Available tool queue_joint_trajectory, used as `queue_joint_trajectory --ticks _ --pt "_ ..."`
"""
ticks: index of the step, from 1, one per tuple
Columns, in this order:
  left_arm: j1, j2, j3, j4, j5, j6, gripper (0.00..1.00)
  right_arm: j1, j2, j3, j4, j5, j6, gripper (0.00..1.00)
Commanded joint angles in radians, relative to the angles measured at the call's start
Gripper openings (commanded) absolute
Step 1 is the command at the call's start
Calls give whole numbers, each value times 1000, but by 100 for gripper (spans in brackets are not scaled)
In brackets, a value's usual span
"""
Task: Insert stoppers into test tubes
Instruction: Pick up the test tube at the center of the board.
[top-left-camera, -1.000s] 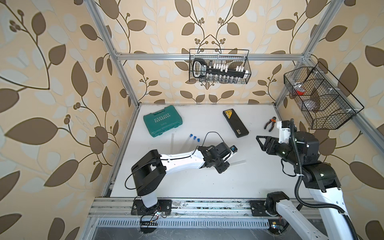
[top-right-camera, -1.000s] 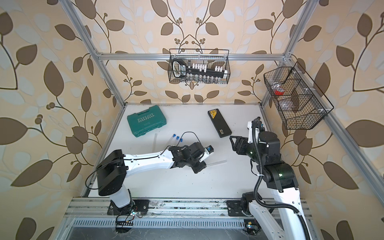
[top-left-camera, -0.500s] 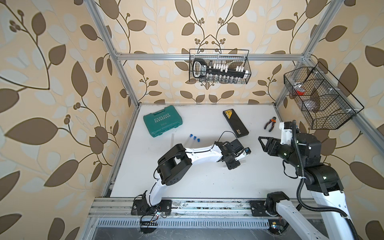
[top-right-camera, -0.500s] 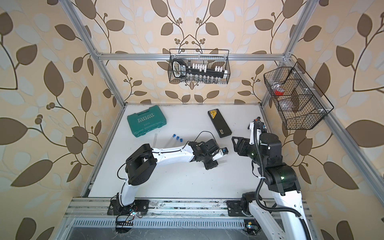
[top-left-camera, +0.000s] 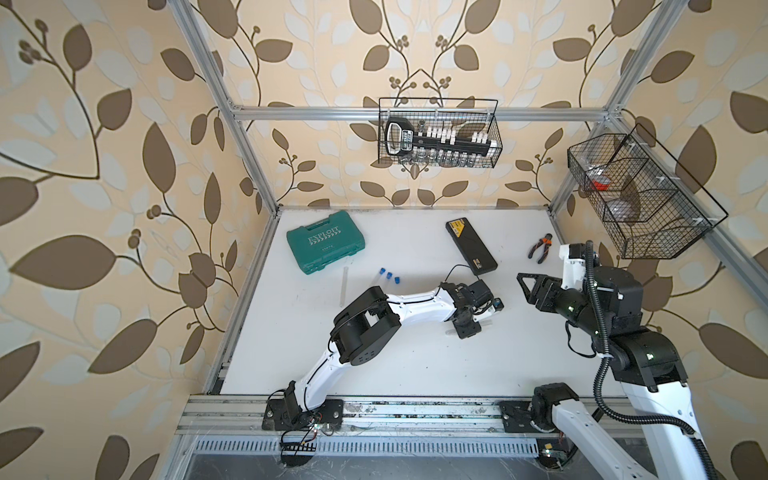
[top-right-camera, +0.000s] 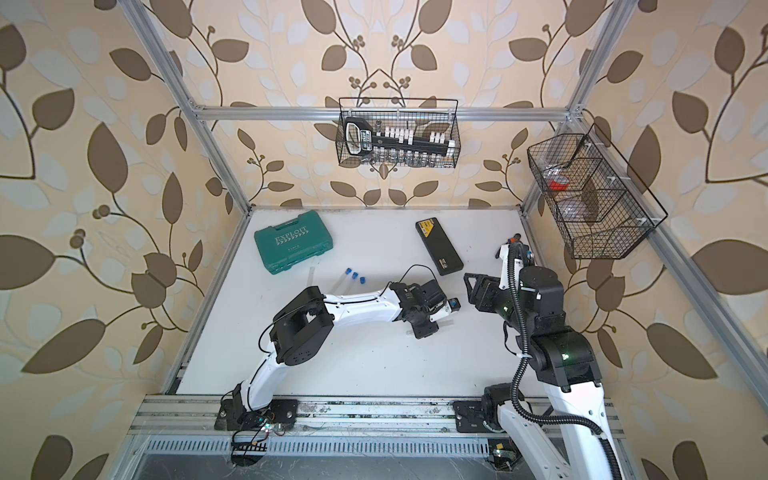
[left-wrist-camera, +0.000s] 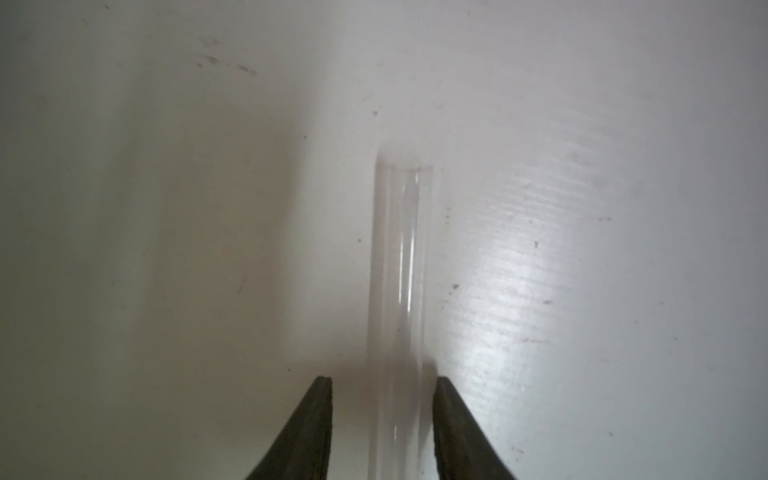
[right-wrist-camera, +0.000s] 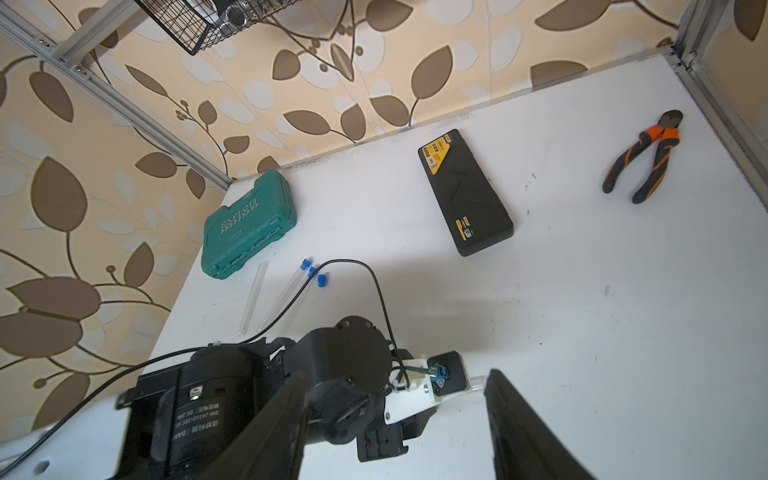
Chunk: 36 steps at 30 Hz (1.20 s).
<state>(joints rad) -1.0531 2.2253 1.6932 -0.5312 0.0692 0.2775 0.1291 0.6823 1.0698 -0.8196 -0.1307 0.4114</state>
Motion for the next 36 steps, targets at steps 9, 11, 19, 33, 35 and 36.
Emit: queue_joint_trajectory --ticks 9,11,19,33,35,36 --pt "1 37 63 -84 -11 22 29 5 -14 -2 0 6 6 65" --pt "1 41 70 -99 -11 26 26 4 -16 -5 0 9 6 65" --pt "1 36 77 -103 -12 24 20 5 -18 -7 0 11 4 65" --pt "1 -120 -50 56 -30 6 14 4 -4 4 -15 50 -34 66" --pt "2 -166 -102 93 -31 6 14 5 -1 4 -15 50 -26 67" --pt "1 -193 -137 126 -25 7 14 4 1 0 -15 48 -24 67"
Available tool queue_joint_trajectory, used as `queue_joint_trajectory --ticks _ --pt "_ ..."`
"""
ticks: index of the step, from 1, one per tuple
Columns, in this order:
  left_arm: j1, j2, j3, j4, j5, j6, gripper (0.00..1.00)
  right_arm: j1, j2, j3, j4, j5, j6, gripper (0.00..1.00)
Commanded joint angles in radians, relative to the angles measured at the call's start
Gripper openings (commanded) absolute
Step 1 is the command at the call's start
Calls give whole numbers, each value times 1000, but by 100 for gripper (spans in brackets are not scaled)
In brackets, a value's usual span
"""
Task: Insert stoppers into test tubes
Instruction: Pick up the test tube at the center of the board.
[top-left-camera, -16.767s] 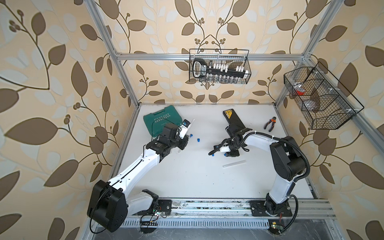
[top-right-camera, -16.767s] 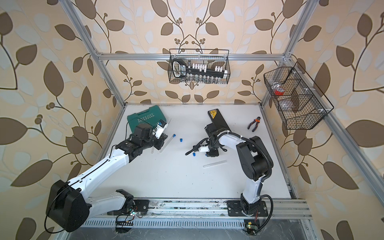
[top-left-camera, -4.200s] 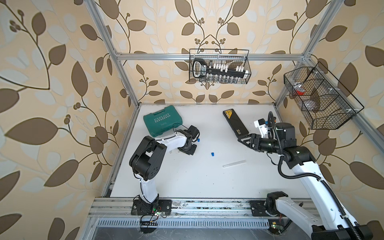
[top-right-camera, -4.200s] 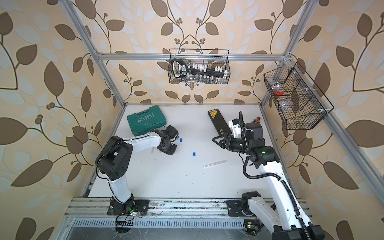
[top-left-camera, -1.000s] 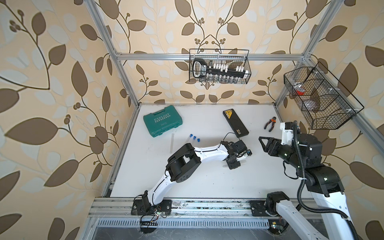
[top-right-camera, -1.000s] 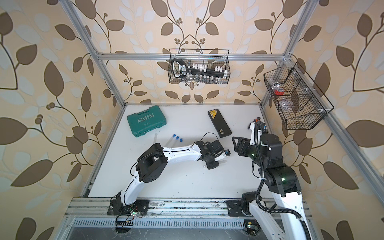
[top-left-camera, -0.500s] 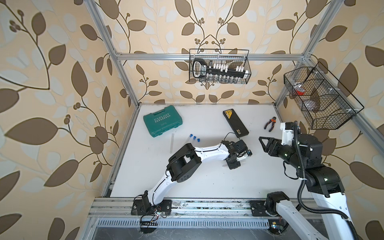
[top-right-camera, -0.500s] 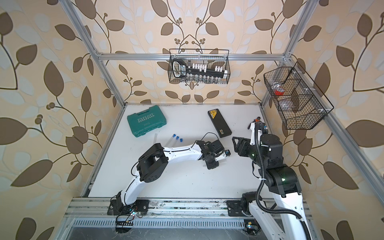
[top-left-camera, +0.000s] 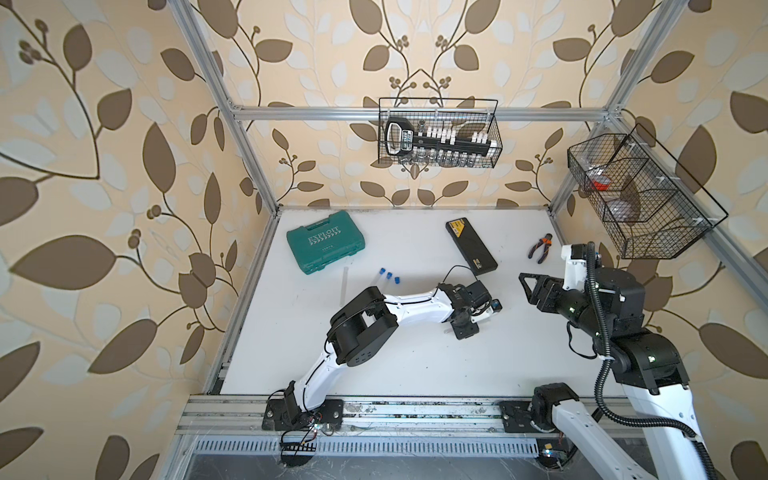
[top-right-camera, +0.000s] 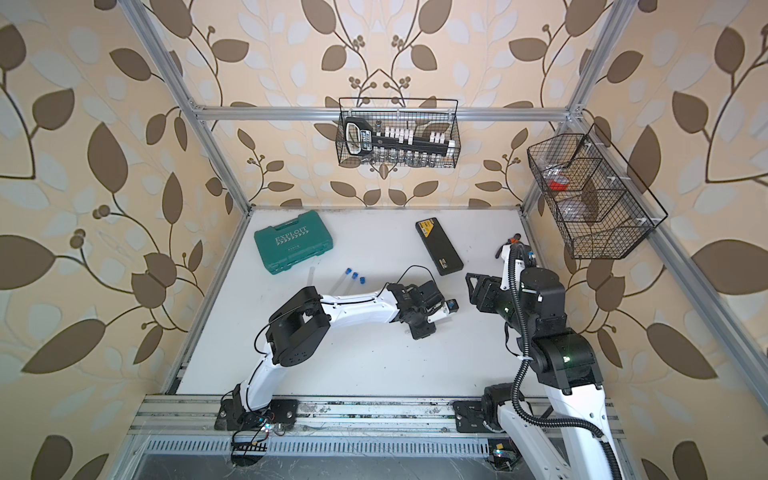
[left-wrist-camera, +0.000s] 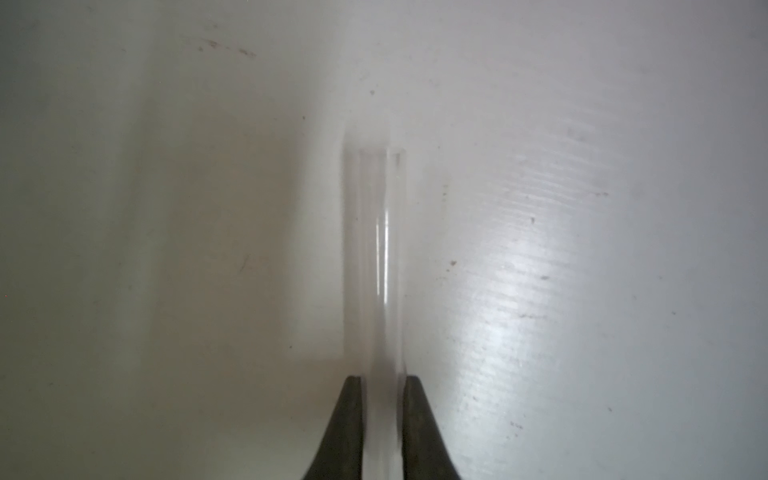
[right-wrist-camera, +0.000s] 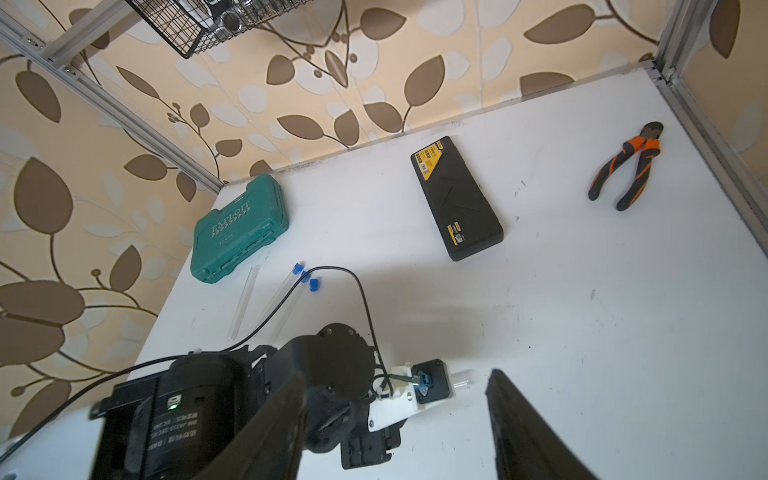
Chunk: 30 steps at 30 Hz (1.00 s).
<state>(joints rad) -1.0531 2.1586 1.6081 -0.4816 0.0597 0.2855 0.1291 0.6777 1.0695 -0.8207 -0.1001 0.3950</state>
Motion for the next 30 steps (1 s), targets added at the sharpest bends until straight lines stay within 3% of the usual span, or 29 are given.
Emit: queue_joint_trajectory --ticks 1,7,11,17,24,30 --pt "1 -161 -103 121 -6 0 14 5 9 -2 -14 16 -2 68" --pt "1 -364 -343 304 23 23 14 5 54 -37 -17 -16 46 68" --pt "3 -486 -450 326 21 49 14 4 95 -45 -1 -82 82 68" --pt "18 -659 -591 344 16 94 14 5 204 -44 -3 -295 97 68" --pt "37 -769 -705 427 22 128 15 15 311 -104 22 -595 70 65" --pt "39 -792 -741 483 32 134 15 86 377 -97 -60 -581 0 64"
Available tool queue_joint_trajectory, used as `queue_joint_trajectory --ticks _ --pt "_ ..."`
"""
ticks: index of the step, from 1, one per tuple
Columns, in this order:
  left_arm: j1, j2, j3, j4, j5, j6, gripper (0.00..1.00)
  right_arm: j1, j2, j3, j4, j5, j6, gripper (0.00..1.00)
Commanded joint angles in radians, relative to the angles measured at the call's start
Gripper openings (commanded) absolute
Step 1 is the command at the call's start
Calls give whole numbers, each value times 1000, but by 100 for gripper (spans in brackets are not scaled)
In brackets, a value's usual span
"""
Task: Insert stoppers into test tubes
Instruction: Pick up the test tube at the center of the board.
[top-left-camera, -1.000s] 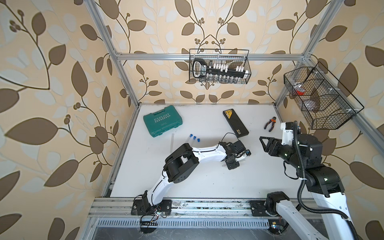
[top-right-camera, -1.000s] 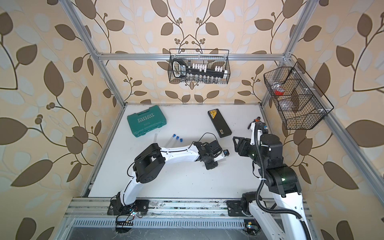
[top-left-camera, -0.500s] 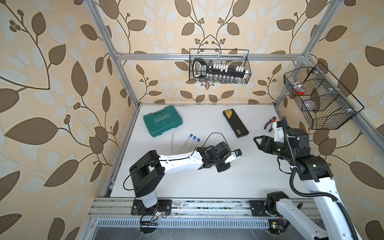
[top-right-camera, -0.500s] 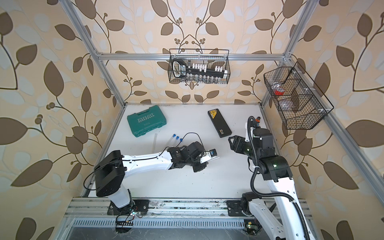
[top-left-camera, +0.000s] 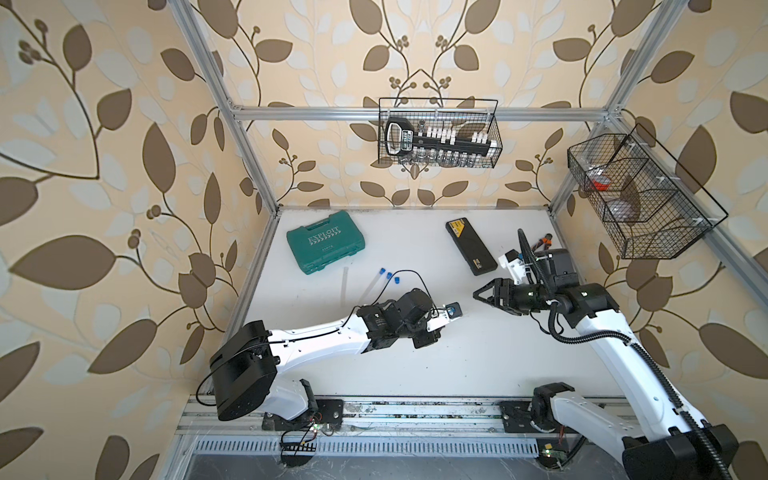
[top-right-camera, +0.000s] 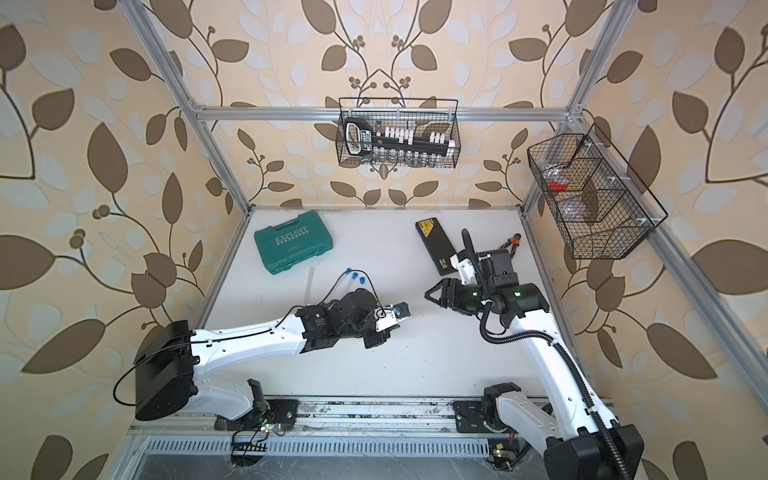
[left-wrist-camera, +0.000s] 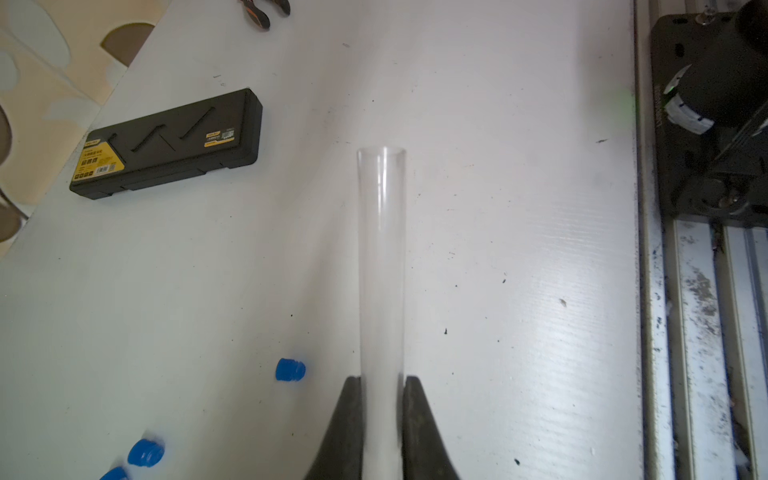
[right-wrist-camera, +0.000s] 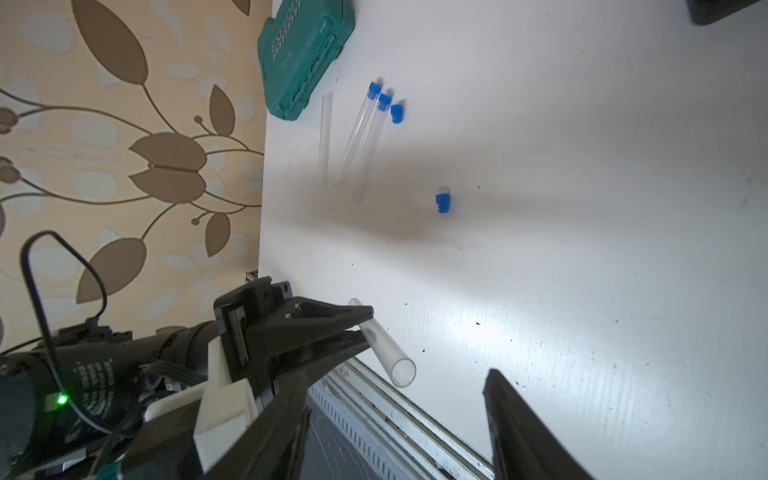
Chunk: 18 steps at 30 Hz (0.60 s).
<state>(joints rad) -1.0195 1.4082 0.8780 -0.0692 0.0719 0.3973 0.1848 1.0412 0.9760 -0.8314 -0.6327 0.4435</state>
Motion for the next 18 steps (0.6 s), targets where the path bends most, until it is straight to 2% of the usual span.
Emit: queue_joint_trajectory --ticks 1,12,18 --pt "6 -43 -14 75 23 24 15 44 22 -8 -53 -40 -52 64" --pt "7 -48 -20 91 32 25 15 123 67 -64 -5 -44 -19 57" --pt "7 -43 -22 94 34 24 15 144 64 -88 61 -63 32 49"
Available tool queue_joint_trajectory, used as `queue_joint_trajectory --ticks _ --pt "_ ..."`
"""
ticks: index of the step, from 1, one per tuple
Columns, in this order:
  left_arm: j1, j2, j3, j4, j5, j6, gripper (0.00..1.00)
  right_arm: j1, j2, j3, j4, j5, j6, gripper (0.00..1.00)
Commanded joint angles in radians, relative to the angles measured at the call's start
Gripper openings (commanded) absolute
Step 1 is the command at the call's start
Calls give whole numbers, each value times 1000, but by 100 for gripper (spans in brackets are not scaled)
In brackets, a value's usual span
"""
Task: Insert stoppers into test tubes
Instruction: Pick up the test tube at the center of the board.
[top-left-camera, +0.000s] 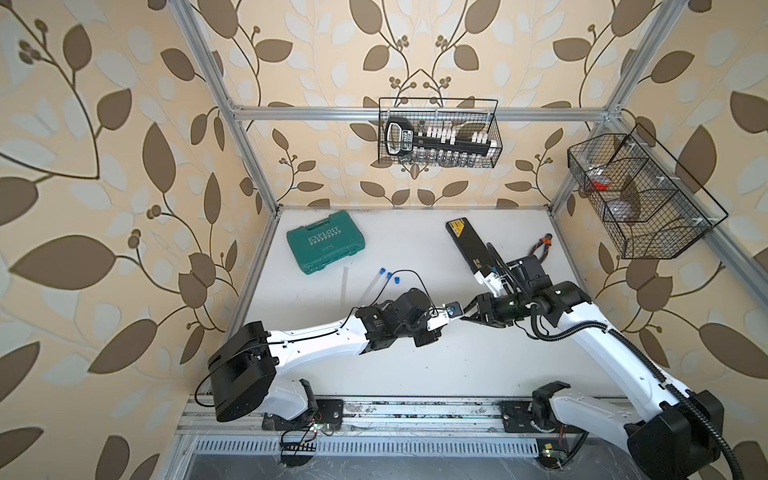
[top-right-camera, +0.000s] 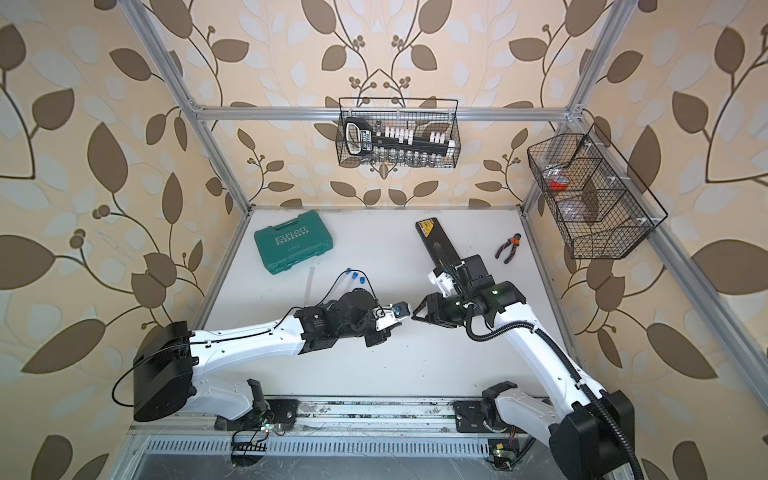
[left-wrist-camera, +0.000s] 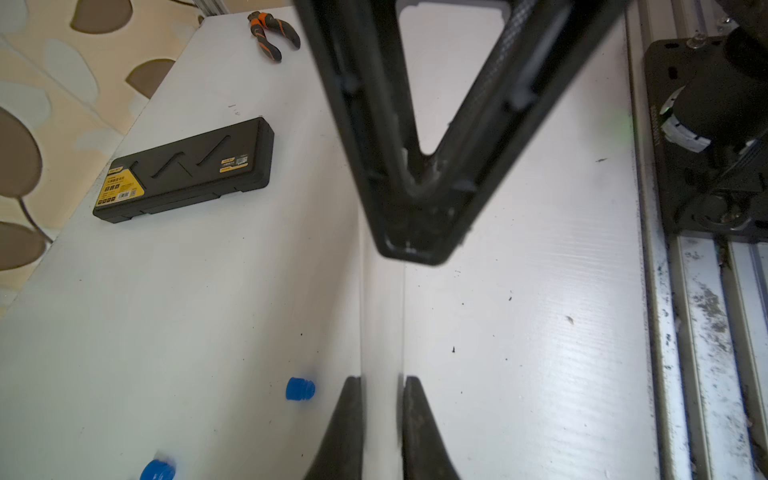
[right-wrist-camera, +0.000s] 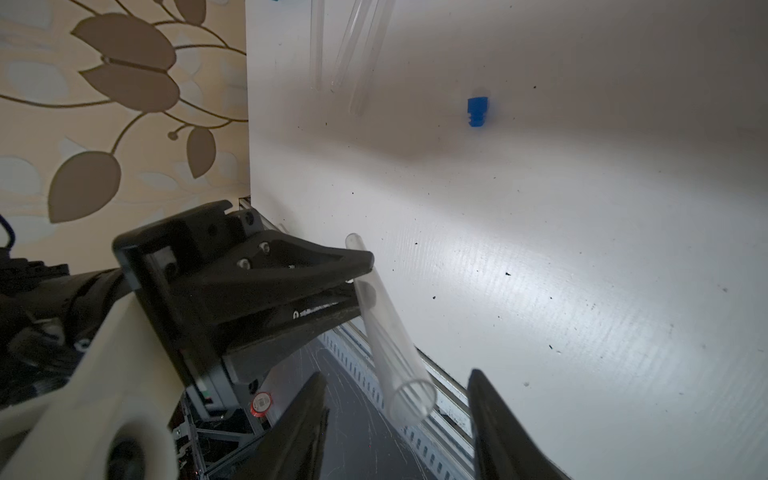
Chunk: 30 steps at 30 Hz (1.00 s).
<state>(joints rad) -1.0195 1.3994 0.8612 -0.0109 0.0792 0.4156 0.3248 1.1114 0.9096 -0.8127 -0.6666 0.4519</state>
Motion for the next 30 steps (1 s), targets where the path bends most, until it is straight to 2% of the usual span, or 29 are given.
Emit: queue_joint_trajectory --ticks 1,16,30 --pt "7 -34 -7 36 30 5 15 5 -7 -27 54 -31 33 48" --pt "7 -56 -24 55 46 18 15 5 -3 -65 124 -76 76 30" --pt "8 -64 -24 53 40 28 15 4 -8 -80 132 -99 71 20"
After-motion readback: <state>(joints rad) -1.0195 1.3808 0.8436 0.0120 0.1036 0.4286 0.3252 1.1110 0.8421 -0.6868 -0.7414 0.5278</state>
